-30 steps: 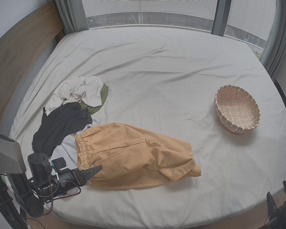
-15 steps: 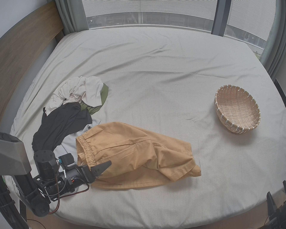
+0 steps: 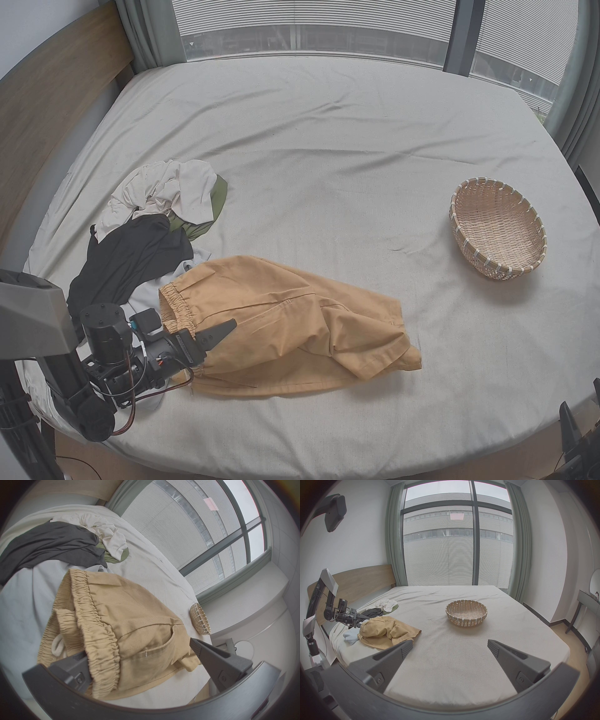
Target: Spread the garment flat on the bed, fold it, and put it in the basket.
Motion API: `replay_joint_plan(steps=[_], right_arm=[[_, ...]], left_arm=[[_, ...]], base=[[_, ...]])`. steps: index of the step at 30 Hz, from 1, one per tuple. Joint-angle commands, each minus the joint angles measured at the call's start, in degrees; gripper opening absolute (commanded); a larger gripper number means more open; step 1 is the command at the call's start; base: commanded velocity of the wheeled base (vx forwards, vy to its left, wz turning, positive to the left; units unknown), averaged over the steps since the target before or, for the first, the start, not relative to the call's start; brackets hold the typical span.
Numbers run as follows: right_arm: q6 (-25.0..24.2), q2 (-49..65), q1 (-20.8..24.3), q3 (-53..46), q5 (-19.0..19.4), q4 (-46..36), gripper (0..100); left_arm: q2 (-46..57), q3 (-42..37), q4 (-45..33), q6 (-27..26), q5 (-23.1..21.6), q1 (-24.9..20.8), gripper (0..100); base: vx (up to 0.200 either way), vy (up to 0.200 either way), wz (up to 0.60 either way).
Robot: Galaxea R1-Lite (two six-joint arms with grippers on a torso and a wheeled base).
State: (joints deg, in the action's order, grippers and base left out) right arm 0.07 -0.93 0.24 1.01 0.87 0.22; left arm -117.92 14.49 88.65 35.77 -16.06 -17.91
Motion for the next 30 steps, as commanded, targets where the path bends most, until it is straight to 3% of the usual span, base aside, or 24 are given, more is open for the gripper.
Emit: replay_joint_plan(steps=[1, 10, 11, 25, 30], right_arm=[[0.0, 0.9, 0.0, -1.0, 0.0, 0.0, 100], [0.0, 0.9, 0.0, -1.0, 0.1, 0.0, 100], [0.0, 0.9, 0.0, -1.0, 0.0, 0.0, 100], [0.0, 0.9, 0.0, -1.0, 0.0, 0.0, 100], [0.0, 0.9, 0.0, -1.0, 0.0, 0.0, 100]], left_arm=[[-0.7, 0.8, 0.1, 0.2, 0.1, -0.5, 100], [-0.6, 1.1, 0.1, 0.2, 0.2, 0.2, 100], [-0.7, 1.1, 0.1, 0.2, 0.2, 0.2, 0], [2.9, 2.4, 0.1, 0.5, 0.1, -0.1, 0], [11.5, 5.5, -0.1, 6.2, -0.4, -3.6, 0]], base=[[0.000, 0.000, 0.00], [0.000, 0.000, 0.00], [0.000, 0.000, 0.00], [0.000, 0.000, 0.00], [0.000, 0.000, 0.00]])
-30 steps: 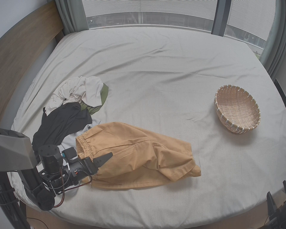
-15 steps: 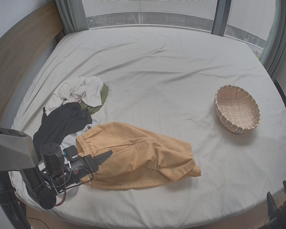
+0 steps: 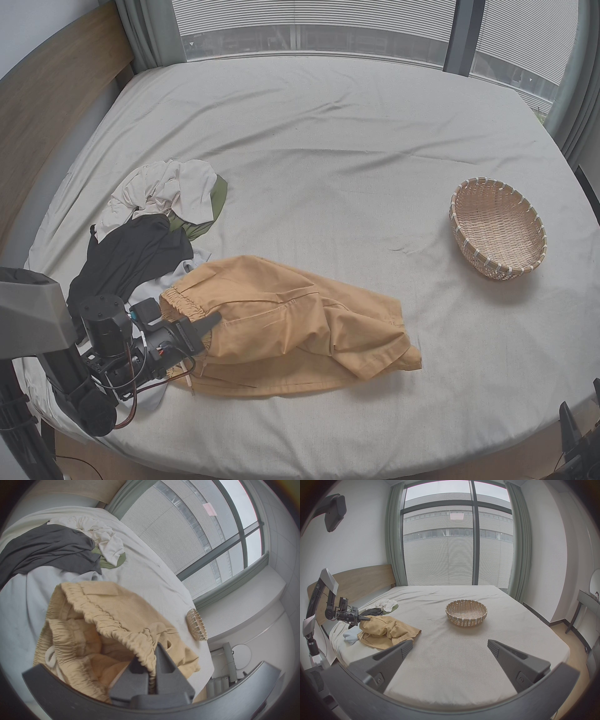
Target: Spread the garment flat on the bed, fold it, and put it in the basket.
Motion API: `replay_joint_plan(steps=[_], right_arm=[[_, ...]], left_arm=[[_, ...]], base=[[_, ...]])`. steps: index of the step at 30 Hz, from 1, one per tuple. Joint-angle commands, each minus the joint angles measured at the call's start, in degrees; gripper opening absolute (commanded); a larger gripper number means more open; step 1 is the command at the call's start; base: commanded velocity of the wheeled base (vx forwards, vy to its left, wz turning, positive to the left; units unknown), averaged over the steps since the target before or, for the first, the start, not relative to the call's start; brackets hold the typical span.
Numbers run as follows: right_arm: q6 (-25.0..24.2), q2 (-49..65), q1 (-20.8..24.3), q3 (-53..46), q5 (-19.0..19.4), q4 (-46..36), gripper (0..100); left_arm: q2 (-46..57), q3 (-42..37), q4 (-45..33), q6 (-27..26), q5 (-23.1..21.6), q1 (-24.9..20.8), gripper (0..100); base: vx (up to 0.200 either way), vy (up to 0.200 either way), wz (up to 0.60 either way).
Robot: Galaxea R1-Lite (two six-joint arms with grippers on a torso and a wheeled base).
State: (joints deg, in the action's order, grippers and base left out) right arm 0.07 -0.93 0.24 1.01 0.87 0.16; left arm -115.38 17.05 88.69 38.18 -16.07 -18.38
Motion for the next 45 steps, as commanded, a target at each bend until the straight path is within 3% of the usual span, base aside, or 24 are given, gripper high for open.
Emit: replay_joint_plan(steps=[1, 11, 26, 45], right_arm=[[-0.1, 0.9, 0.0, -1.0, 0.0, 0.0, 100], [-0.1, 0.9, 0.0, -1.0, 0.0, 0.0, 100], [0.0, 0.9, 0.0, -1.0, 0.1, 0.0, 100], [0.2, 0.9, 0.1, -0.9, 0.1, 0.0, 100]], left_arm=[[10.0, 3.6, -0.2, 3.8, -0.7, -3.9, 0], [9.3, 11.6, -0.1, -0.4, -7.8, -8.6, 0], [6.0, 34.1, -2.6, -0.4, -7.8, -11.3, 0], [11.3, 38.7, -6.7, 0.9, -9.6, -13.0, 0]], base=[[0.000, 0.000, 0.00], [0.000, 0.000, 0.00], [0.000, 0.000, 0.00], [0.000, 0.000, 0.00]])
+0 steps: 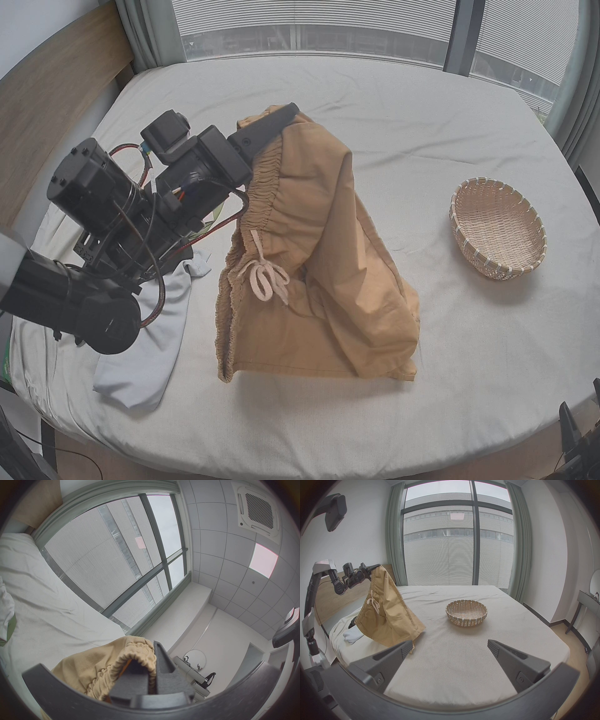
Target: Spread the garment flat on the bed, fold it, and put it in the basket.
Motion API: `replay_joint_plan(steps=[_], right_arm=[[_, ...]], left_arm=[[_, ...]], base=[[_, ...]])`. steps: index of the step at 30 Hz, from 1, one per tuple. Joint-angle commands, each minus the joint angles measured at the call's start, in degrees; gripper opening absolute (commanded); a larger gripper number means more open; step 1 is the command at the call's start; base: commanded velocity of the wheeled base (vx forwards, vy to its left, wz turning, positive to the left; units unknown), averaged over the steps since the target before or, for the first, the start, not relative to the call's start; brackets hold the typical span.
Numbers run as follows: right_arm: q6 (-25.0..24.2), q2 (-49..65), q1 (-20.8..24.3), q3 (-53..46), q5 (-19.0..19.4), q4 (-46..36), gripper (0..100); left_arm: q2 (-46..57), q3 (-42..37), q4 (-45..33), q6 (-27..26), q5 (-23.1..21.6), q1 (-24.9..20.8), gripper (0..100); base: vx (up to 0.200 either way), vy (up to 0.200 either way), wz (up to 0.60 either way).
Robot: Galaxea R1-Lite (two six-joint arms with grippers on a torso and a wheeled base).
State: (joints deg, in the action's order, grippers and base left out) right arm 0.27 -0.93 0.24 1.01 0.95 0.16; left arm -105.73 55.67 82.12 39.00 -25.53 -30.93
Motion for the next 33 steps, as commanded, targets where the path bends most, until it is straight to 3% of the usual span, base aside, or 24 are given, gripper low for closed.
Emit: replay_joint_plan(steps=[1, 27, 30, 33], right_arm=[[0.0, 0.9, 0.0, -1.0, 0.0, 0.0, 100], [-0.3, 0.9, 0.0, -1.0, -0.2, 0.4, 100], [0.4, 0.6, -0.2, 5.8, -0.4, 4.4, 100], [-0.2, -5.3, 0.5, 13.1, 0.8, 1.4, 100]], left_arm=[[2.5, 0.0, -0.3, 0.1, -0.1, -0.9, 0], [-0.9, -0.6, -1.7, -0.6, 0.5, -0.8, 0], [-0.8, -0.2, -1.6, -0.6, 0.2, -0.4, 0], [-0.7, 1.0, -1.9, -0.6, 0.0, -0.3, 0]], base=[[0.000, 0.000, 0.00], [0.000, 0.000, 0.00], [0.000, 0.000, 0.00], [0.000, 0.000, 0.00]])
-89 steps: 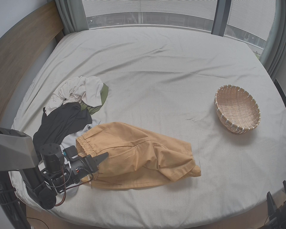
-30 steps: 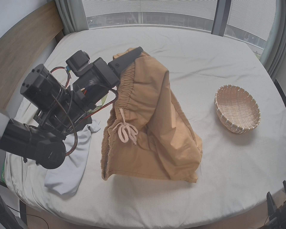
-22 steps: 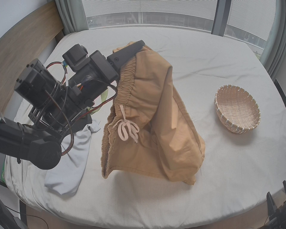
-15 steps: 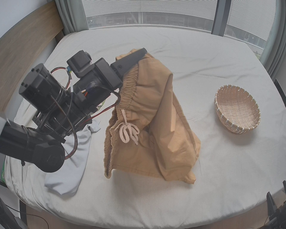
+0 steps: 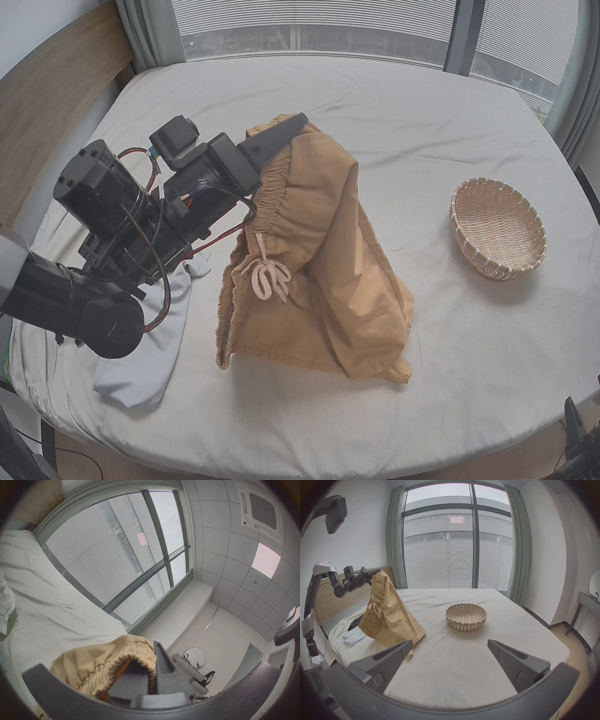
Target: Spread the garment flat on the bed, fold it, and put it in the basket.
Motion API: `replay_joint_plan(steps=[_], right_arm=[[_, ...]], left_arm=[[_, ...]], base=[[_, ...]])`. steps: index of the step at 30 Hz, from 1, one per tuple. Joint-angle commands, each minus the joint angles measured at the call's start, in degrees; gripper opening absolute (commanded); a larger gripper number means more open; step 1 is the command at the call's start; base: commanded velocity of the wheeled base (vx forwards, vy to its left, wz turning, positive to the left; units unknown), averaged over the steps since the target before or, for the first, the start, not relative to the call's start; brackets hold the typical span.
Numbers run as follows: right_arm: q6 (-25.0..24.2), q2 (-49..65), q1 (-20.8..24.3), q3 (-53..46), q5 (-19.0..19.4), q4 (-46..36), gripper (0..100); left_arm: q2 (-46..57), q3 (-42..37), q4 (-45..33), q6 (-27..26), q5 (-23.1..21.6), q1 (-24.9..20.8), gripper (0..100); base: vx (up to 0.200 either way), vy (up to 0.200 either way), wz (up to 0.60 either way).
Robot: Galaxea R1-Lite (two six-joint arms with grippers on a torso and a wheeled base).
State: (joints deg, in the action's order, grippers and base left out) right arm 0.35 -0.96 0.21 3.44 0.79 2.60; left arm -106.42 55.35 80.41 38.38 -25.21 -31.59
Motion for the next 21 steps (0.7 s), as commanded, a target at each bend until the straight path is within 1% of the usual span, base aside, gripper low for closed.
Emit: replay_joint_plan(steps=[1, 2, 3, 4, 5, 6, 7, 9, 10, 11, 12, 15, 16, 18, 21], right_arm=[[-0.8, -7.8, 1.8, 11.9, 1.9, -2.2, 100], [-0.8, -7.8, 1.8, 11.9, 1.9, -2.2, 100], [-4.6, -12.4, 5.9, 13.3, 4.2, -2.9, 100], [-9.6, -15.6, 8.9, 13.7, 5.2, -2.9, 100], [-13.4, -17.7, 10.7, 14.1, 5.8, -2.8, 100], [-18.7, -21.5, 13.2, 15.2, 6.7, -2.7, 100], [-22.9, -24.9, 15.3, 16.4, 7.6, -2.5, 100], [-27.9, -31.2, 18.8, 18.3, 9.1, -2.2, 100], [-28.2, -31.8, 19.1, 18.4, 9.1, -2.2, 100], [-28.7, -35.4, 20.4, 18.4, 9.1, 0.1, 100], [-28.7, -36.8, 20.6, 18.2, 9.2, 1.7, 100], [-28.7, -42.9, 20.6, 17.3, 9.6, 7.9, 100], [-28.7, -42.9, 20.6, 17.3, 9.6, 7.9, 100], [-28.8, -47.8, 20.5, 17.2, 9.6, 11.6, 100], [-29.1, -52.0, 20.3, 17.0, 9.6, 14.5, 100]], left_arm=[[0.0, 1.7, -0.2, 0.0, -0.3, 0.4, 0], [0.0, 1.7, -0.2, 0.0, -0.3, 0.4, 0], [0.0, 1.9, -0.3, 0.0, -0.3, 0.4, 0], [0.0, 2.0, -0.3, 0.0, -0.3, 0.4, 0], [0.0, 2.0, -0.3, 0.0, -0.3, 0.5, 0], [-0.1, 2.0, -0.3, 0.0, -0.3, 0.5, 0], [-0.1, 2.0, -0.3, 0.0, -0.3, 0.5, 0], [-0.2, 2.0, -0.3, 0.0, -0.3, 0.5, 0], [-0.2, 2.0, -0.3, 0.0, -0.3, 0.5, 0], [-0.4, 2.0, -0.3, 0.0, -0.3, 0.5, 0], [-0.5, 2.2, -0.3, 0.0, -0.3, 0.5, 0], [-0.9, 2.7, -0.3, 0.0, -0.3, 0.5, 0], [-0.9, 2.7, -0.3, 0.0, -0.3, 0.5, 0], [-1.0, 3.0, -0.3, 0.0, -0.3, 0.4, 0], [-0.9, 3.0, -0.3, 0.0, -0.3, 0.4, 0]], base=[[0.000, 0.000, 0.00], [0.000, 0.000, 0.00], [0.000, 0.000, 0.00], [0.000, 0.000, 0.00], [0.000, 0.000, 0.00], [0.000, 0.000, 0.00], [0.000, 0.000, 0.00], [0.000, 0.000, 0.00], [0.000, 0.000, 0.00], [0.000, 0.000, 0.00], [0.000, 0.000, 0.00], [0.000, 0.000, 0.00], [0.000, 0.000, 0.00], [0.000, 0.000, 0.00], [0.000, 0.000, 0.00]])
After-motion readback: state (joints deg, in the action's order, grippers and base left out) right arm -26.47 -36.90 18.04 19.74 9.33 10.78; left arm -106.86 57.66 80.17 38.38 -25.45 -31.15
